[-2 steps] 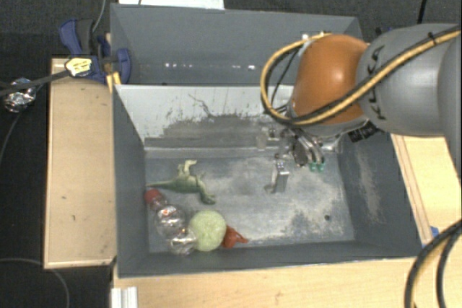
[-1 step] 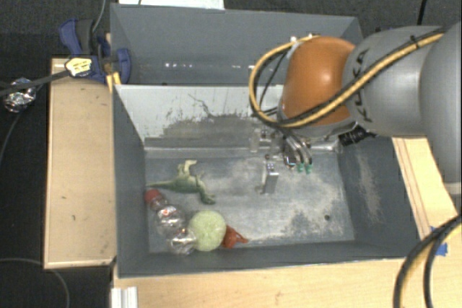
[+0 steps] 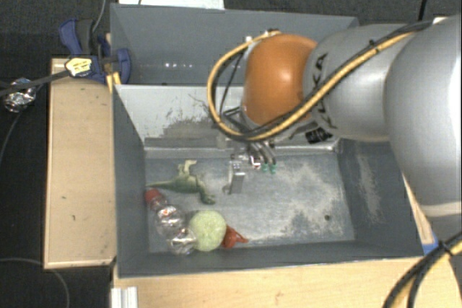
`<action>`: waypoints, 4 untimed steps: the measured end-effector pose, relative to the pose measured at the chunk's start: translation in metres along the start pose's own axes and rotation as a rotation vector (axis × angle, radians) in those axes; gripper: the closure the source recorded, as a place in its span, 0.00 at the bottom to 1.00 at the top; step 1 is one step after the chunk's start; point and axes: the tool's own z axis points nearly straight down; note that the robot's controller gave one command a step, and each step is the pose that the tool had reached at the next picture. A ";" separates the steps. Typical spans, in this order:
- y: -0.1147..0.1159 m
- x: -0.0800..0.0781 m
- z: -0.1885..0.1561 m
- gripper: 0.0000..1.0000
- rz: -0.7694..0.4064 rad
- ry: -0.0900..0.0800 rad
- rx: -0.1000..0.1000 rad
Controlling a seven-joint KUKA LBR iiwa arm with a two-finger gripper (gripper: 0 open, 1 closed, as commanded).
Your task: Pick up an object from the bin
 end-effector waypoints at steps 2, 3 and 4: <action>0.085 0.020 0.061 1.00 -0.055 0.000 0.000; 0.085 0.020 0.061 1.00 -0.055 0.000 -0.001; 0.084 0.021 0.057 1.00 -0.055 0.002 0.000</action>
Offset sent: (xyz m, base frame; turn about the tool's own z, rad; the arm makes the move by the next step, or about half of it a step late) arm -0.0204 0.0844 -0.0612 -0.0545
